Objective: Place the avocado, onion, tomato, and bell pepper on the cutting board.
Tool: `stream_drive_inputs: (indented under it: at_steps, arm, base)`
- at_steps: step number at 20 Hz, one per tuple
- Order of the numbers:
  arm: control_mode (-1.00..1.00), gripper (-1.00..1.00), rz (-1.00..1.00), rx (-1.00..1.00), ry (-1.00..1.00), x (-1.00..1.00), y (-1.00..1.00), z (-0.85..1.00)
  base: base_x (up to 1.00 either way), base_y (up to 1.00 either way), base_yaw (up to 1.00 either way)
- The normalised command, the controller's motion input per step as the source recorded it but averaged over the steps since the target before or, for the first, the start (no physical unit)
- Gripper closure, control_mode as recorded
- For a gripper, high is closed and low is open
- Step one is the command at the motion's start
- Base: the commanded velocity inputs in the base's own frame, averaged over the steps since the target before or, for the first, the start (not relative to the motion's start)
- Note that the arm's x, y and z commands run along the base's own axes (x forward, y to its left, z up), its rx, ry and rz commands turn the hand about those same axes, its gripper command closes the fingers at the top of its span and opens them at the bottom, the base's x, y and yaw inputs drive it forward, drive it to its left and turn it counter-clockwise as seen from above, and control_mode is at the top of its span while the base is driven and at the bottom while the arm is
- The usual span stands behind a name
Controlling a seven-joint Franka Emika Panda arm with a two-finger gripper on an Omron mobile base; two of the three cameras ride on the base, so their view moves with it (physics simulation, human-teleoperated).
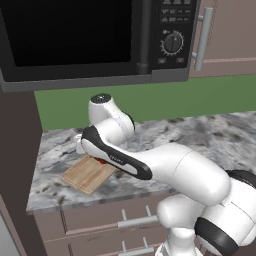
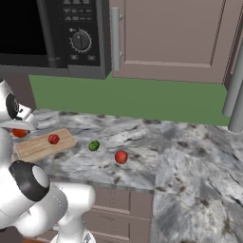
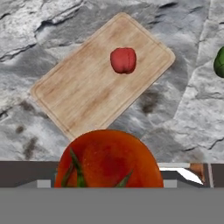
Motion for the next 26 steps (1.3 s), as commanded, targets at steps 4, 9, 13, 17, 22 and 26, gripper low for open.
stream_drive_inputs:
  at_steps: [4,9,13,17,22,26]
  arm:
    - [-1.0,1.0,0.0,0.03,0.0,0.32,0.0,-0.1]
    - [-1.0,1.0,0.0,0.0,0.0,0.14,0.0,0.0]
    - [-1.0,1.0,0.0,0.01,0.0,0.32,0.0,0.0]
    - [-1.0,1.0,0.0,0.07,0.08,0.47,0.04,-0.07]
    - [-1.0,1.0,0.0,0.02,0.09,0.54,0.19,-0.21]
    - [-1.0,1.0,0.0,0.0,0.06,0.39,0.32,-0.24]
  base:
    - [0.0,0.0,0.0]
    - [0.0,0.0,0.0]
    - [0.0,0.0,0.0]
    - [0.0,0.0,0.0]
    - [0.0,0.0,0.0]
    - [0.0,0.0,0.0]
